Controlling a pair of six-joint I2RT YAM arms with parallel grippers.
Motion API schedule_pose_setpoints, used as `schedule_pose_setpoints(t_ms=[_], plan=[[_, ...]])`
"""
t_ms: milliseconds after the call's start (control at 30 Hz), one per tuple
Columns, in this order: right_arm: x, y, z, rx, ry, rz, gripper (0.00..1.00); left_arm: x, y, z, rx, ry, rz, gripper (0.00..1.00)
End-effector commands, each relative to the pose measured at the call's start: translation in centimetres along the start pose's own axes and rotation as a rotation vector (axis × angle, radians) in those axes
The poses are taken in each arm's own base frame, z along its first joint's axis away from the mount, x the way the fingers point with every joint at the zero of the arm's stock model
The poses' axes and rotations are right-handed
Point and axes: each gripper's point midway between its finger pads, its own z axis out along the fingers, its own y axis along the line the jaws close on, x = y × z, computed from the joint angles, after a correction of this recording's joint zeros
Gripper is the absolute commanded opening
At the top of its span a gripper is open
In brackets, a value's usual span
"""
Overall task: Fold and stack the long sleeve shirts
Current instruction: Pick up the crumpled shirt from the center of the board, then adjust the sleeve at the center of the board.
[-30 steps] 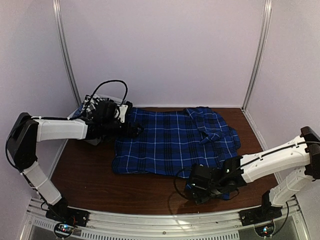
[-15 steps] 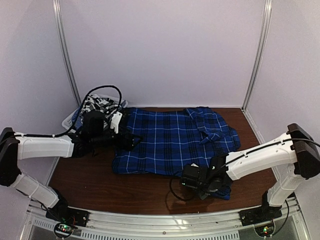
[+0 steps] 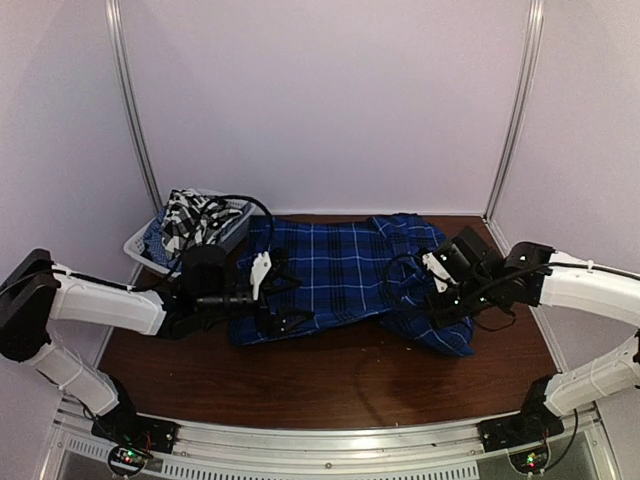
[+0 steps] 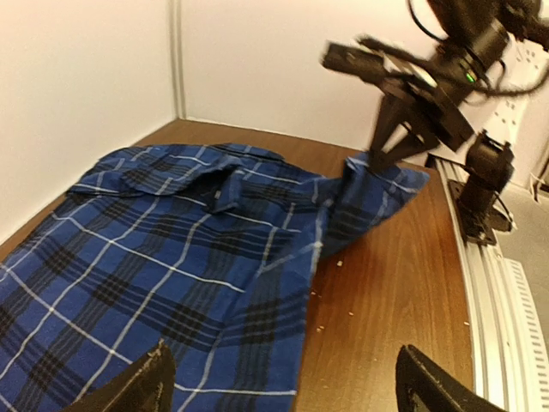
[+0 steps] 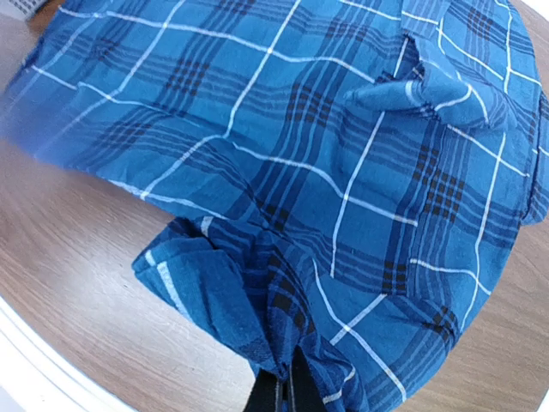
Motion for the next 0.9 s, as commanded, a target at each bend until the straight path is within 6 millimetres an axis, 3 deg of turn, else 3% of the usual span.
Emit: schedule_pose_setpoints(t_ms=[0,167,467,567,867], plan=[[-2.3,0.4,-0.8,-0.147,-0.036,-0.012,0.00,-0.6,-4.2,2.6,0.161,-0.049,0.136,0.89],[-3.4,-1.0,0.2,-0.194,-0.024,0.029,0.00,1.0,-7.1,6.2,0.243,-0.018,0.153,0.83],[-4.3,-1.4,1.1,-0.233,-0.005,0.033,0.00,4.1,-9.5,11.8,0.281,0.030,0.167,0.76],[-4.8,-1.1,0.9,-0.254,-0.014,0.034,0.00,5.0,-9.3,13.2,0.277,0.054,0.158,0.74],[-5.3,-1.2,0.3,-0.260,-0.035,0.035,0.00,7.1,-6.0,16.5,0.124,0.106,0.142,0.72]])
